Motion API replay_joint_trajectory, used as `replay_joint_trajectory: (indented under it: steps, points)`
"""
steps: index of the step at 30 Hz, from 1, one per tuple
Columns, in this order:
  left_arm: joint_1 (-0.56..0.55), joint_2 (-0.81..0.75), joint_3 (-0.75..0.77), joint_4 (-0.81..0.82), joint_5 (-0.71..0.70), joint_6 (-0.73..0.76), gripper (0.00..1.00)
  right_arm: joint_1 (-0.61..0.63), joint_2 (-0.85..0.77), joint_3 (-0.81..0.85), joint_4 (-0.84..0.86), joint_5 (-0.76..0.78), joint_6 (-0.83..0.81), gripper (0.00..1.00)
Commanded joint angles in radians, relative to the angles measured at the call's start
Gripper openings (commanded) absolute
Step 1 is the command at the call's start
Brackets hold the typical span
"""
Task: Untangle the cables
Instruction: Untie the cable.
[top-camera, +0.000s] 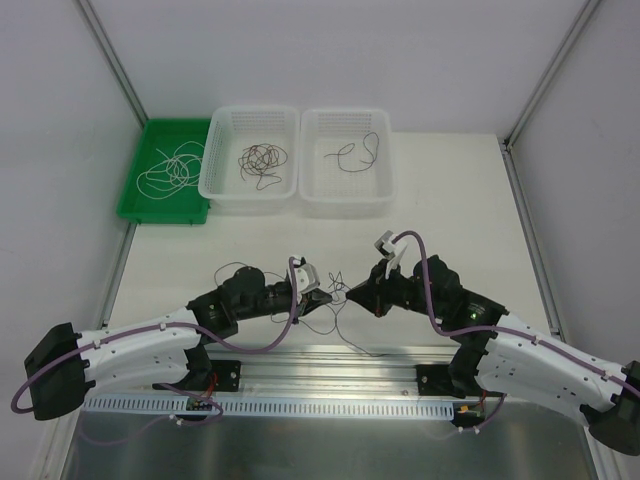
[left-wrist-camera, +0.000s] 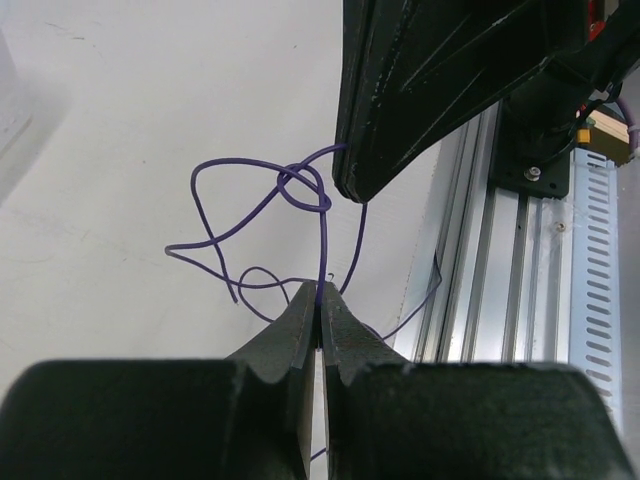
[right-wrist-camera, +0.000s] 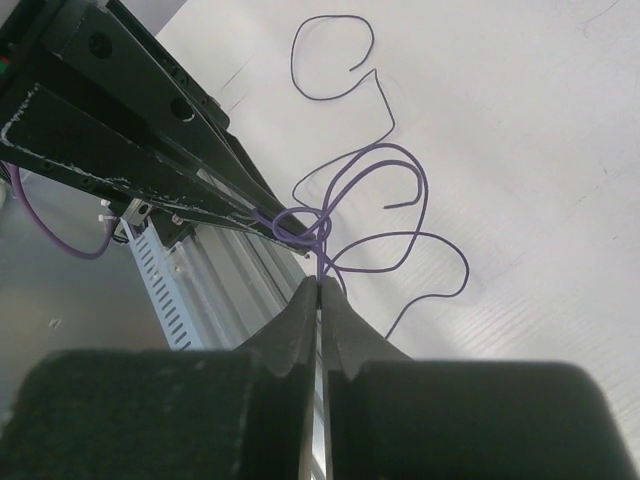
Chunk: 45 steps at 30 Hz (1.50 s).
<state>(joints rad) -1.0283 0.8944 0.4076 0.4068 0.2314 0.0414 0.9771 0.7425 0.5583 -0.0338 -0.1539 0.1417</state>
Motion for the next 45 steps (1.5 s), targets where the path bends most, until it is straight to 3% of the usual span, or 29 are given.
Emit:
replay_joint_trajectory:
  steps: [1,10,19,26,31,39,45]
  points:
    - [-0.007,-0.017,-0.01,0.023,0.057,-0.002,0.0,-0.002,-0.02,0.022,0.01,0.006,-0.024,0.01]
    - [-0.007,-0.112,-0.058,-0.005,0.086,-0.02,0.0,-0.02,-0.062,0.074,-0.175,0.198,-0.051,0.01]
    - [-0.007,-0.153,-0.076,-0.016,0.083,-0.02,0.0,-0.029,-0.045,0.095,-0.239,0.263,-0.047,0.01]
    - [-0.007,-0.153,-0.082,-0.029,0.04,-0.025,0.0,-0.041,-0.089,0.095,-0.256,0.273,-0.04,0.01]
    - [-0.007,-0.178,-0.089,-0.057,-0.003,-0.024,0.0,-0.064,-0.13,0.114,-0.347,0.399,-0.022,0.01]
    - [-0.006,-0.229,-0.128,-0.111,-0.2,-0.092,0.0,-0.114,-0.273,0.176,-0.469,0.505,-0.037,0.01]
    - [-0.006,-0.216,-0.122,-0.097,-0.139,-0.106,0.0,-0.118,-0.235,0.198,-0.479,0.463,-0.042,0.01]
